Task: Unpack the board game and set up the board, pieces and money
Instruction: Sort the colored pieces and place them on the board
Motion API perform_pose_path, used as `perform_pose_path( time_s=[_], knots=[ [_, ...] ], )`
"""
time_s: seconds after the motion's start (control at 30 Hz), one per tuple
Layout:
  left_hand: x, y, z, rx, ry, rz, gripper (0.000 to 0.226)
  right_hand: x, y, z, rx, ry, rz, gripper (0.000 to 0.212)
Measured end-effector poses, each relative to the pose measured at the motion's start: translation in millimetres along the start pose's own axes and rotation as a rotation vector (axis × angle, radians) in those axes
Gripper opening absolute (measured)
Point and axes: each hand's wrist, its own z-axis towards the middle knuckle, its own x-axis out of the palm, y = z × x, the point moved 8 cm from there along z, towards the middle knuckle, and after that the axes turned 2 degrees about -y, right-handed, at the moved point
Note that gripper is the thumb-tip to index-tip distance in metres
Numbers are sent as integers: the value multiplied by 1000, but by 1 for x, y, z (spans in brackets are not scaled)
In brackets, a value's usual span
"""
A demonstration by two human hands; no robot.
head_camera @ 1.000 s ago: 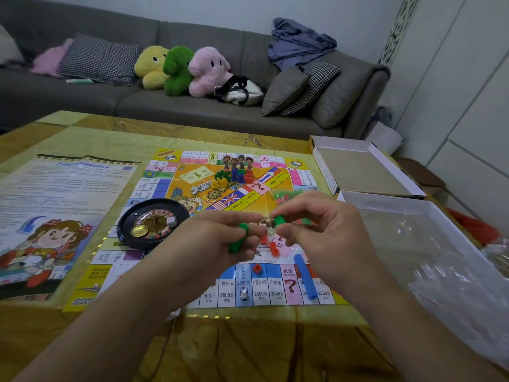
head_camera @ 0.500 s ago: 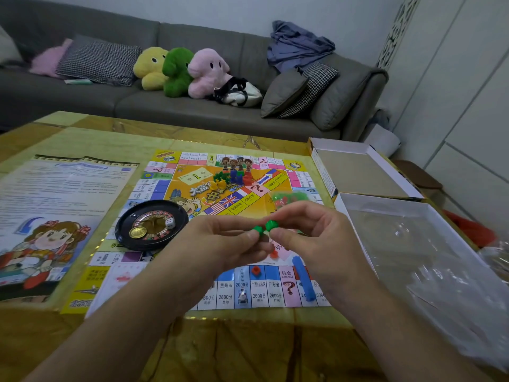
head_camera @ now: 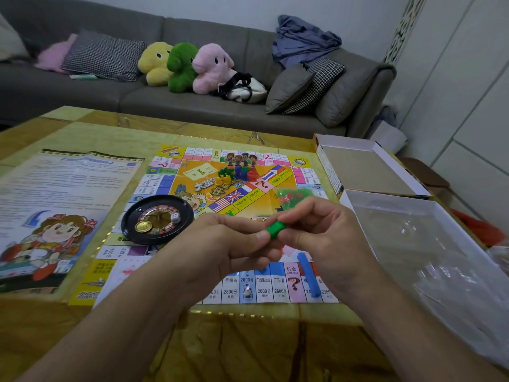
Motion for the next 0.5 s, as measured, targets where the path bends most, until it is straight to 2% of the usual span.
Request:
perform_pose_path(
  time_s=[0.33, 0.4, 0.5],
  knots=[
    [-2, 2, -3, -24, -82, -131, 23, 9, 4, -5, -65, -48, -25, 18],
    [-4, 3, -2, -22, -111, -153, 24, 13, 1, -6, -81, -74, -122, 20],
    [-3, 4, 2, -11, -120, -187, 32, 21, 10, -10, -199, -52, -381, 32]
  ],
)
